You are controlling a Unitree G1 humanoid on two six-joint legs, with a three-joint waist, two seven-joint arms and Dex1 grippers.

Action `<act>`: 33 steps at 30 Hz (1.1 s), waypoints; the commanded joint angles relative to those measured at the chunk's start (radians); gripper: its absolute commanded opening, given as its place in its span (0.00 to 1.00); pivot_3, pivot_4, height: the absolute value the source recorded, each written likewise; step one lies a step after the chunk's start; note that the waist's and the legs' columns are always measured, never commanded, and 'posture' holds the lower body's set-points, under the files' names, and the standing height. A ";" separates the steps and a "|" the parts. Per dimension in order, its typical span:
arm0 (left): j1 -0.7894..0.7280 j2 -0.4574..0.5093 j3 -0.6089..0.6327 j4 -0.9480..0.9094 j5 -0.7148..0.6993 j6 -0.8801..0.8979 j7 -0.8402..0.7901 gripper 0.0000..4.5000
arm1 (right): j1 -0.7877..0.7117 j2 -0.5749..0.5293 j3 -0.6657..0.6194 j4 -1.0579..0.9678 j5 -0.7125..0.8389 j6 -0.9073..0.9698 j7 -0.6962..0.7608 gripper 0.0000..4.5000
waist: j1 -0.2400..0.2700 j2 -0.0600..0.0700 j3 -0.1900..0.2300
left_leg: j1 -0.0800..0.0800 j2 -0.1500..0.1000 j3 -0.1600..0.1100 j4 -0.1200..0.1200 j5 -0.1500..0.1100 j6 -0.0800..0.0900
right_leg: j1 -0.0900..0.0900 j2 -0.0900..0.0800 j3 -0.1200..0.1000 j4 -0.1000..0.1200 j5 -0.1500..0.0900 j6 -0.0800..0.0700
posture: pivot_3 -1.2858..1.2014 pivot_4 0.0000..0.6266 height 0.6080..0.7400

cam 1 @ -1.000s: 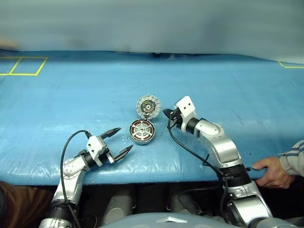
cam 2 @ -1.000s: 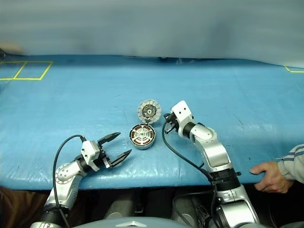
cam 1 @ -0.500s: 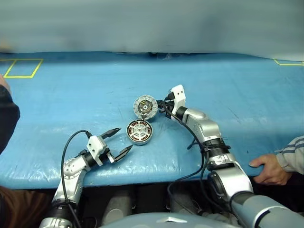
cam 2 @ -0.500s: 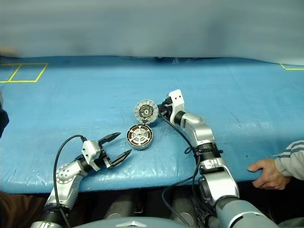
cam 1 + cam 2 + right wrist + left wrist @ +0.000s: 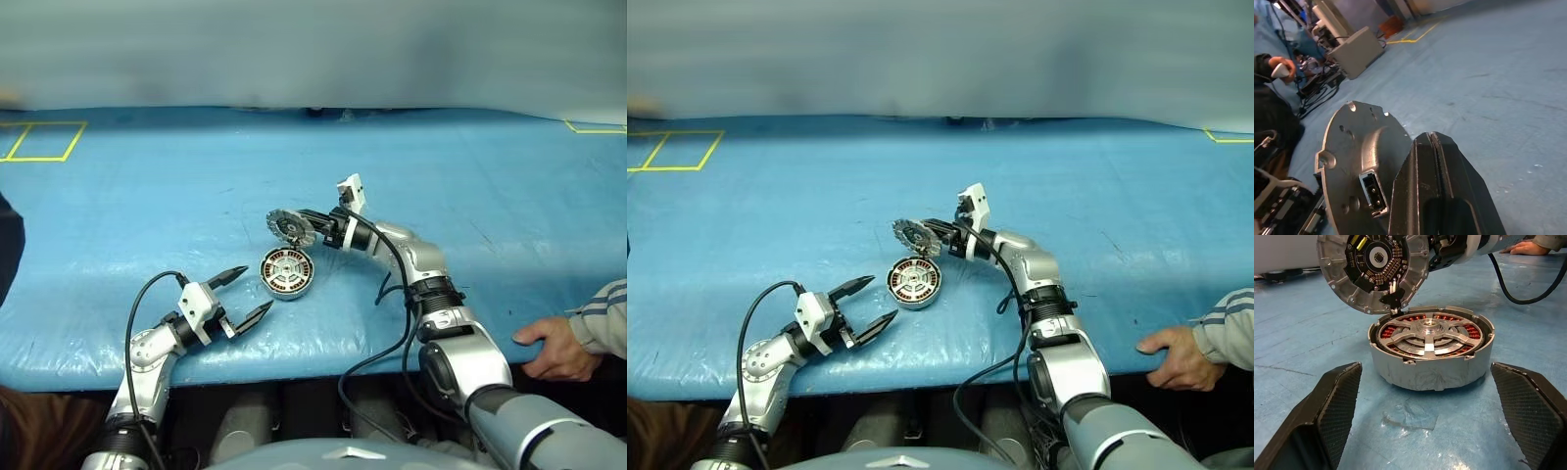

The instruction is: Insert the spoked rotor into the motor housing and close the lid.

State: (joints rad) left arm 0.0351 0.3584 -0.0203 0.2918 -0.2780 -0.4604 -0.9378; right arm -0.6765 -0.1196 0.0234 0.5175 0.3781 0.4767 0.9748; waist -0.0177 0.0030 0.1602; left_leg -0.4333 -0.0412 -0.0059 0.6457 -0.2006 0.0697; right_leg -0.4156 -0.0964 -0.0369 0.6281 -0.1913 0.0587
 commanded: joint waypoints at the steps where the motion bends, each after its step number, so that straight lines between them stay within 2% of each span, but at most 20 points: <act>1: 0.005 0.007 0.003 -0.030 -0.007 -0.001 0.000 1.00 | 0.053 -0.020 0.055 -0.144 0.005 0.032 0.035 0.01 | 0.000 0.000 0.000 | 0.000 0.000 0.000 0.000 0.000 0.000 | 0.000 0.000 0.000 0.000 0.000 0.000 | 0.52 0.24 1.00; 15: 0.012 0.021 0.009 -0.037 -0.019 0.017 -0.005 1.00 | 0.242 -0.101 0.231 -0.326 -0.125 -0.016 -0.023 0.01 | 0.004 0.000 0.000 | 0.000 0.000 0.000 0.000 -0.001 -0.002 | 0.000 0.000 0.000 0.000 -0.001 -0.001 | 0.52 0.24 1.00; 26: 0.030 0.024 0.010 -0.052 -0.035 0.026 -0.013 1.00 | 0.350 -0.073 0.201 -0.571 -0.149 -0.110 -0.226 0.01 | 0.007 0.000 0.000 | 0.000 0.000 0.000 0.000 -0.001 -0.003 | 0.000 -0.001 0.000 0.000 -0.001 -0.001 | 0.52 0.24 1.00; 29: 0.031 0.024 0.009 -0.055 -0.035 0.029 -0.014 1.00 | 0.376 -0.075 0.237 -0.627 -0.171 -0.117 -0.247 0.13 | 0.007 0.000 0.000 | -0.001 0.001 0.000 0.000 -0.001 -0.003 | -0.001 -0.001 0.000 -0.001 -0.001 -0.001 | 0.52 0.24 1.00; 33: 0.029 0.023 0.007 -0.056 -0.034 0.033 -0.017 1.00 | 0.394 -0.061 0.282 -0.633 -0.226 -0.147 -0.302 0.42 | 0.006 0.000 0.000 | -0.001 0.001 0.000 0.000 -0.001 -0.003 | 0.000 -0.001 0.000 -0.001 -0.002 -0.001 | 0.52 0.24 1.00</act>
State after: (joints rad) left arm 0.0652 0.3774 -0.0183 0.2726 -0.2962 -0.4237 -0.9519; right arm -0.2815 -0.1905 0.3015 -0.0825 0.1620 0.3576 0.6903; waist -0.0112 0.0025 0.1601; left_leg -0.4344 -0.0407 -0.0063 0.6459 -0.2021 0.0672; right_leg -0.4161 -0.0976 -0.0373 0.6273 -0.1931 0.0585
